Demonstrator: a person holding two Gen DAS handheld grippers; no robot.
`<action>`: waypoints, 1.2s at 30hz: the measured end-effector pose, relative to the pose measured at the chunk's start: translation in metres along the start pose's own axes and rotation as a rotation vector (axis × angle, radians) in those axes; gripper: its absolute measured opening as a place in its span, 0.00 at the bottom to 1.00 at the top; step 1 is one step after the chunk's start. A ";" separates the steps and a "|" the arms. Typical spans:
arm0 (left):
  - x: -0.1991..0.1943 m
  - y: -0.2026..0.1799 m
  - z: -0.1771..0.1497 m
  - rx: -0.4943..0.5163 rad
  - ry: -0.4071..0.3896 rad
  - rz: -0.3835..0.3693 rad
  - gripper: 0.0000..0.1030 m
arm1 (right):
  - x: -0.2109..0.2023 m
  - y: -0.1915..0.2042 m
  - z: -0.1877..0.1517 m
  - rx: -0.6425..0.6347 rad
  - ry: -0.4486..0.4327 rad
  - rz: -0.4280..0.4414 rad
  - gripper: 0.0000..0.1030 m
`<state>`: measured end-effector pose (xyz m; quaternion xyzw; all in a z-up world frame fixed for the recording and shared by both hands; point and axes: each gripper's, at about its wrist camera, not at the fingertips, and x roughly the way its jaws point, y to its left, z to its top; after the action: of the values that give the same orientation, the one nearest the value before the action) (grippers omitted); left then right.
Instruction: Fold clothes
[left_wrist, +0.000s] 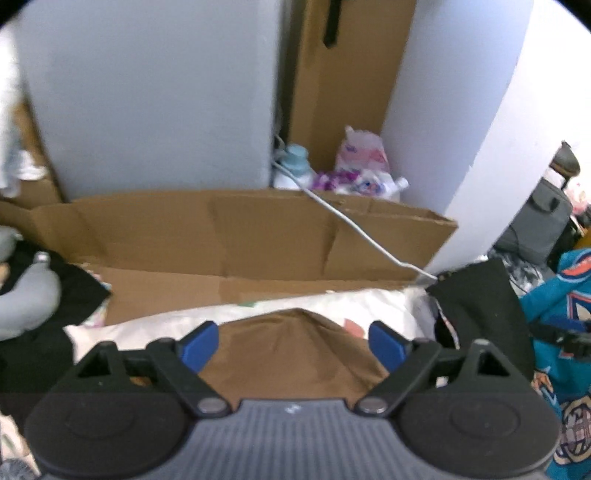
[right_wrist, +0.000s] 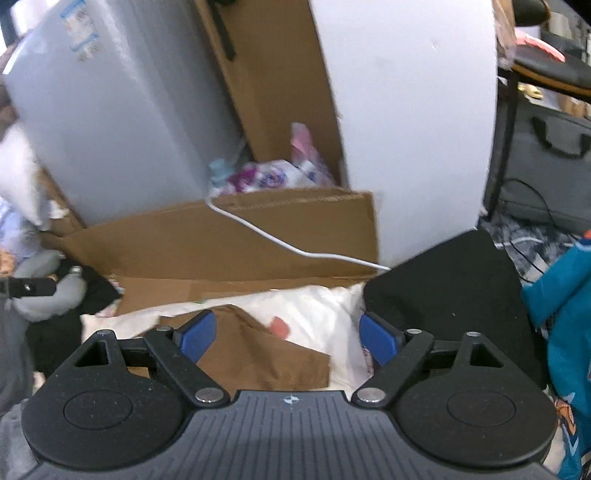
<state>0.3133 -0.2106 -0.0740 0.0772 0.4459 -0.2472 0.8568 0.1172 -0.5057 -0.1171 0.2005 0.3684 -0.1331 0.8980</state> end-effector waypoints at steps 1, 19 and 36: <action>0.009 -0.004 0.003 0.011 0.009 -0.012 0.87 | 0.008 -0.001 -0.004 0.004 0.012 0.005 0.86; 0.135 -0.014 0.013 0.145 0.068 -0.021 0.70 | 0.112 -0.042 -0.081 0.106 0.093 0.111 0.86; 0.278 -0.069 -0.015 0.325 0.168 -0.112 0.57 | 0.196 -0.080 -0.155 0.325 0.114 0.290 0.79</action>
<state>0.4021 -0.3632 -0.2999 0.2099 0.4736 -0.3560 0.7778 0.1281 -0.5233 -0.3786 0.4008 0.3596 -0.0487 0.8412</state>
